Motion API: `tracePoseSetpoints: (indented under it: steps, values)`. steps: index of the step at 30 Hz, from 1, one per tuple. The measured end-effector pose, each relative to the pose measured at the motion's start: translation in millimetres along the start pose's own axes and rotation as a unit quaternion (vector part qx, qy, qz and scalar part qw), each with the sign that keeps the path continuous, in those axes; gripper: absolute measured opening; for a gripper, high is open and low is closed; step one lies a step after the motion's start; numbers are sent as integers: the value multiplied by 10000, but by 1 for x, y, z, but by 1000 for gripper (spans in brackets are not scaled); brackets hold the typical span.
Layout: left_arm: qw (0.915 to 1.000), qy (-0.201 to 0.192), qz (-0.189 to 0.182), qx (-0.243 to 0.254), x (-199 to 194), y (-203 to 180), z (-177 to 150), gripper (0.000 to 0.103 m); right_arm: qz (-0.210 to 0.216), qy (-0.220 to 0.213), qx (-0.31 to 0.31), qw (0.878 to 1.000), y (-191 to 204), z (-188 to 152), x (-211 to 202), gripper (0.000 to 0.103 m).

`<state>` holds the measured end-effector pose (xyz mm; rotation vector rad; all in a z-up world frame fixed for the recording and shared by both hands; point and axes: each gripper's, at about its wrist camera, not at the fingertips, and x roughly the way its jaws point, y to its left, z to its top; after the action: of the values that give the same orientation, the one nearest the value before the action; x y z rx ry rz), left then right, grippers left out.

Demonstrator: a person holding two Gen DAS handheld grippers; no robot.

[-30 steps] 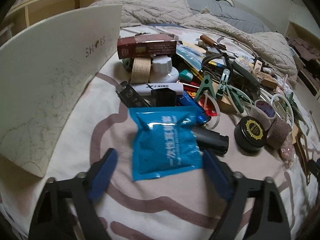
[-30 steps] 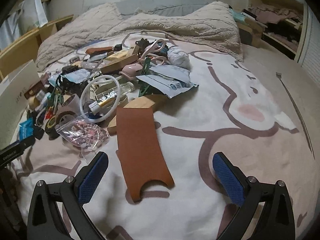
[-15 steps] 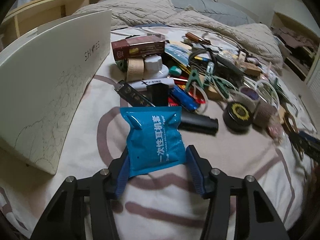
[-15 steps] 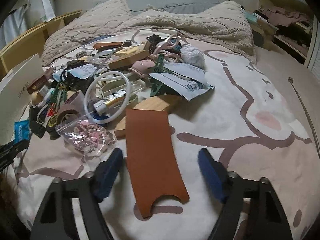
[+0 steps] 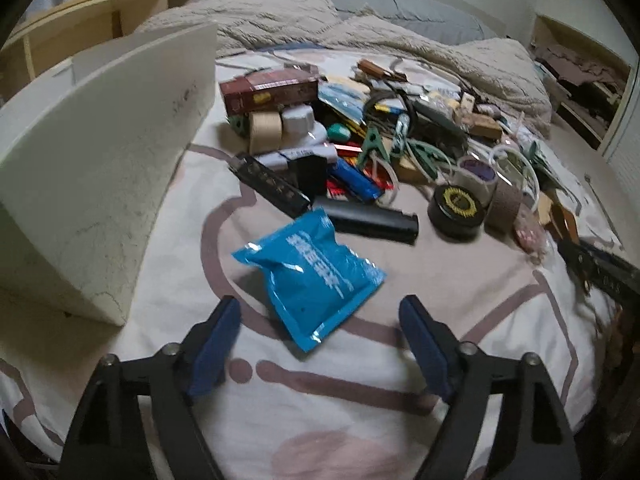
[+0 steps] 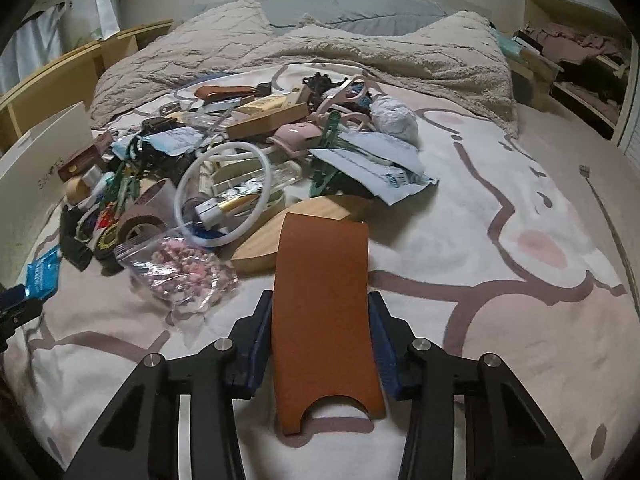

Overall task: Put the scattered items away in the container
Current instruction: 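Grasp the blue earplug packet with the left tool while the right tool grasps the brown leather strip, then lift the blue packet with the left tool while the right tool holds the leather strip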

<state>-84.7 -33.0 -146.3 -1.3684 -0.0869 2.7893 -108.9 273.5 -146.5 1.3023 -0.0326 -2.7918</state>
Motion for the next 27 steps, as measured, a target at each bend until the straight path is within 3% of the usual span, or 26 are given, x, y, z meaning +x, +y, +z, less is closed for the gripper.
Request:
tracePoseSetpoints:
  steps: [7,14,18,23,27]
  values:
    - [9994,-151,45,-308,8,2,17,86,147,69,-224,9996,17,-12,-7,45]
    - [9990,165,319,-255,38,-5,24,86,305,182,-367,9987,25,-21,-17,45]
    - [9990,53,443,28,40,-10,23,86,362,231,-361,9984,25,-25,-22,45]
    - [9992,14,194,361,37,-14,18,83,370,252,-360,9984,25,-28,-24,45]
    - [9963,-38,-31,861,31,-22,12,73,376,260,-358,9983,26,-28,-25,45]
